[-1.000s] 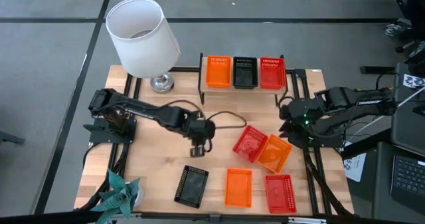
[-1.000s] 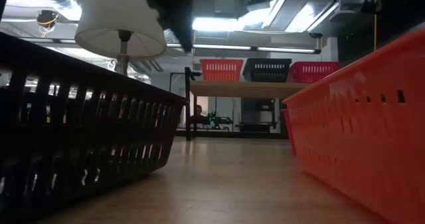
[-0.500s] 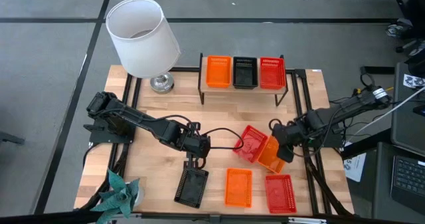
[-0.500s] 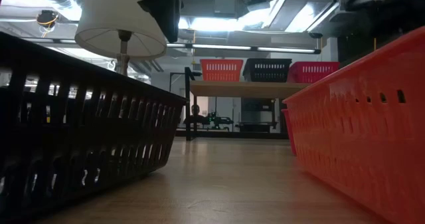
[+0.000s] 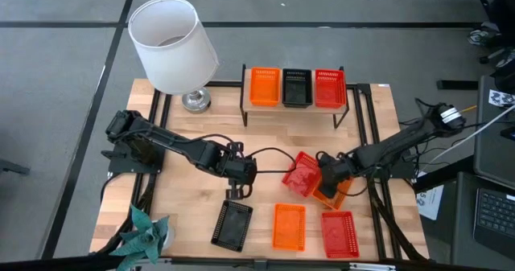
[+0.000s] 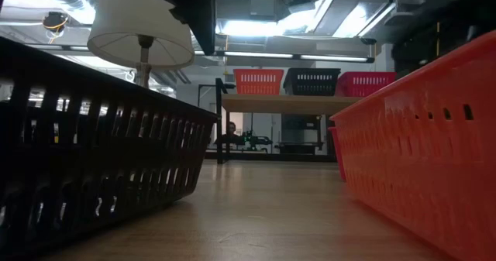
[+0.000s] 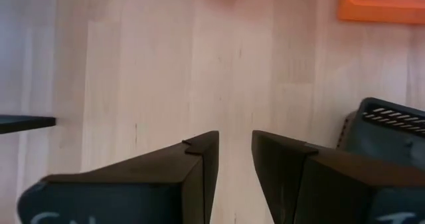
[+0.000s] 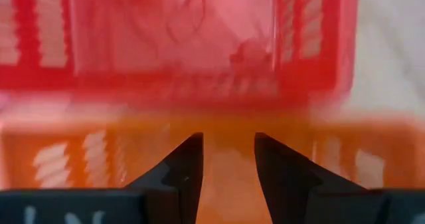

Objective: Stack baskets on shelf by color
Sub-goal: Adjust the orange bin, then stack the top red bin on the red bin on the shelf

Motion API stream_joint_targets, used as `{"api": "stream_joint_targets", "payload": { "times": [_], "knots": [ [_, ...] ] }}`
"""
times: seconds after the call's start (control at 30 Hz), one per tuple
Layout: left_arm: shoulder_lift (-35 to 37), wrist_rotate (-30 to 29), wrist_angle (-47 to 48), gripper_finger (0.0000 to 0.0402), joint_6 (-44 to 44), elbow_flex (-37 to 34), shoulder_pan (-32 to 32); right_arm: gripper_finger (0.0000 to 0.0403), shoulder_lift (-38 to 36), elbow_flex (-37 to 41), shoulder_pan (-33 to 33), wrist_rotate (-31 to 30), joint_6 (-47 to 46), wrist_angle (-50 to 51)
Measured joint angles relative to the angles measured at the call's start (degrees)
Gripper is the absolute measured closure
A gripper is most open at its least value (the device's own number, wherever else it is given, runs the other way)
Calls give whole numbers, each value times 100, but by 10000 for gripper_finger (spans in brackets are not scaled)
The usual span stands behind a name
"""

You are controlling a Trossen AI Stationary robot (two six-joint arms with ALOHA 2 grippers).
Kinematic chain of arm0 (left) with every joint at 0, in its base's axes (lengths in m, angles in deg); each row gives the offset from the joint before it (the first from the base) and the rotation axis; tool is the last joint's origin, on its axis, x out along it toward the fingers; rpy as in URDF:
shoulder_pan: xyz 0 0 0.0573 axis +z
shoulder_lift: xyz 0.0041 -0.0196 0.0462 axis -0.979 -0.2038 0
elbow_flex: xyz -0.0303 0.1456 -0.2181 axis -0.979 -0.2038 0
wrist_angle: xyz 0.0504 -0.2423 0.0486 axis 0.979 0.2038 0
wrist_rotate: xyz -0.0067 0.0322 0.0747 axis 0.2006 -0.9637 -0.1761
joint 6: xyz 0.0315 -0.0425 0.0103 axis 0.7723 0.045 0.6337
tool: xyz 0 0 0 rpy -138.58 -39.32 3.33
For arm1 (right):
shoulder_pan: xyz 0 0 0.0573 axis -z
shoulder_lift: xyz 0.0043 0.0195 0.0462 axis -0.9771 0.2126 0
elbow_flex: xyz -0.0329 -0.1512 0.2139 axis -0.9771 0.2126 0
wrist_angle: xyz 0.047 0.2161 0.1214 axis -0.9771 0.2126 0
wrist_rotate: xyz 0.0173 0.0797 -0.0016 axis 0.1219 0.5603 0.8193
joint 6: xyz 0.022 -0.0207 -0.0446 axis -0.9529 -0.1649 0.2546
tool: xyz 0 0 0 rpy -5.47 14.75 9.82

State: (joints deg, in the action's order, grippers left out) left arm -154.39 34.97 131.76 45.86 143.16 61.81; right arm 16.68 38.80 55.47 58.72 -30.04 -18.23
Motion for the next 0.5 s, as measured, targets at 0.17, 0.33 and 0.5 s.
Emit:
{"api": "stream_joint_targets", "payload": {
  "times": [0.17,0.33,0.5],
  "knots": [
    [0,-18,-116,318,0,0,89,268,337,0,454,-706,657,-1098],
    [0,-36,-191,318,0,0,150,268,307,-203,957,-1145,1403,-1218],
    [0,-78,92,318,185,0,132,268,215,-813,1090,68,2072,-1469]
  ]
}}
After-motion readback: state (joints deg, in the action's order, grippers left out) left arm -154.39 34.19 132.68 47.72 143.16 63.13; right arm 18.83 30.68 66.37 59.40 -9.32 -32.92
